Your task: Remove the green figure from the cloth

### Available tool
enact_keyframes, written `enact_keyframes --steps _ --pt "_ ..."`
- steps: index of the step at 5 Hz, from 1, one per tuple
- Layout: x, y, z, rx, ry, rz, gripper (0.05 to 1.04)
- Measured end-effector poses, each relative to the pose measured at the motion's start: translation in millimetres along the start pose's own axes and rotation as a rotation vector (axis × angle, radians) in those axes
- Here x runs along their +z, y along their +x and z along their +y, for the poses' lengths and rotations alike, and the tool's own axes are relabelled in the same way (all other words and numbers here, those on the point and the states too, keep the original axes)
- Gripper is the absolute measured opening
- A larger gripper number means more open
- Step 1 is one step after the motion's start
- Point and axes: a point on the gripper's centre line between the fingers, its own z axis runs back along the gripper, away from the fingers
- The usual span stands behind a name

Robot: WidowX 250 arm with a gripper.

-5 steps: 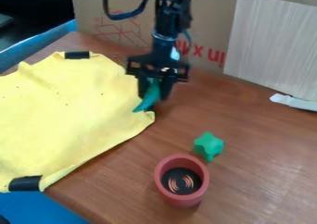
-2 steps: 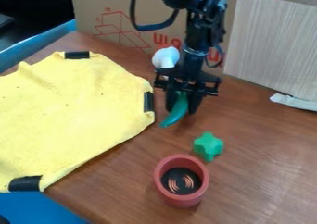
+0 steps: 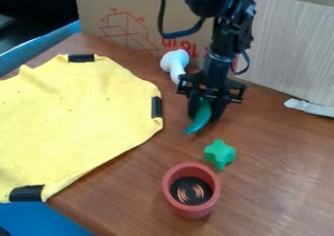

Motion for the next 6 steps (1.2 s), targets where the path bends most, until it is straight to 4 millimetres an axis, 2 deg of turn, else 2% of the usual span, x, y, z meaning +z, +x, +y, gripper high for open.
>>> enact_keyframes --steps 1,2,3,4,6 --pt "-1 4 -7 -0.002 -0.015 -0.023 0.611" --pt "-4 3 -5 -0.014 -0.032 -0.001 0.872" --pt "-4 1 11 -0.009 -0.055 0.032 1.000" --pt "5 -2 31 -0.027 -0.083 0.045 1.000" --pt "62 -6 104 -0.027 -0.209 -0.033 1.000"
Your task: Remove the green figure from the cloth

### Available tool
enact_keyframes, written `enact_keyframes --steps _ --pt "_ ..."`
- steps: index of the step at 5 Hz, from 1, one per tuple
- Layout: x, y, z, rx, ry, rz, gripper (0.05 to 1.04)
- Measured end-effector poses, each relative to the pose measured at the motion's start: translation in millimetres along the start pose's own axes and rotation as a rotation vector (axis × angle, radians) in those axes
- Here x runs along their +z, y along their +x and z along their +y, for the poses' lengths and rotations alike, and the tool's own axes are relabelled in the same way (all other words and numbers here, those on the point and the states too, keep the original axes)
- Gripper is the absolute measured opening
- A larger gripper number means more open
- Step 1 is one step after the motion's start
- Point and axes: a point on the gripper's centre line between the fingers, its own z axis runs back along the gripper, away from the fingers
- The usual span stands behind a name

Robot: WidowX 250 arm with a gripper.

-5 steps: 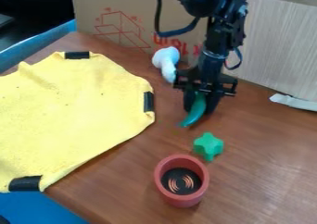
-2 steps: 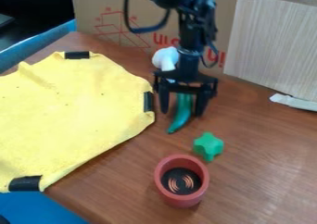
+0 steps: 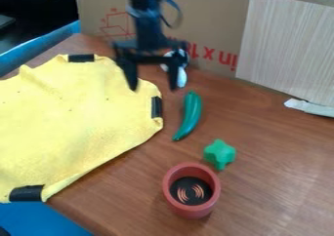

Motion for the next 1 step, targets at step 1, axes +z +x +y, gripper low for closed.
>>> enact_keyframes --steps 1 --pt "30.0 4.2 47.0 0.046 -0.066 -0.007 1.000"
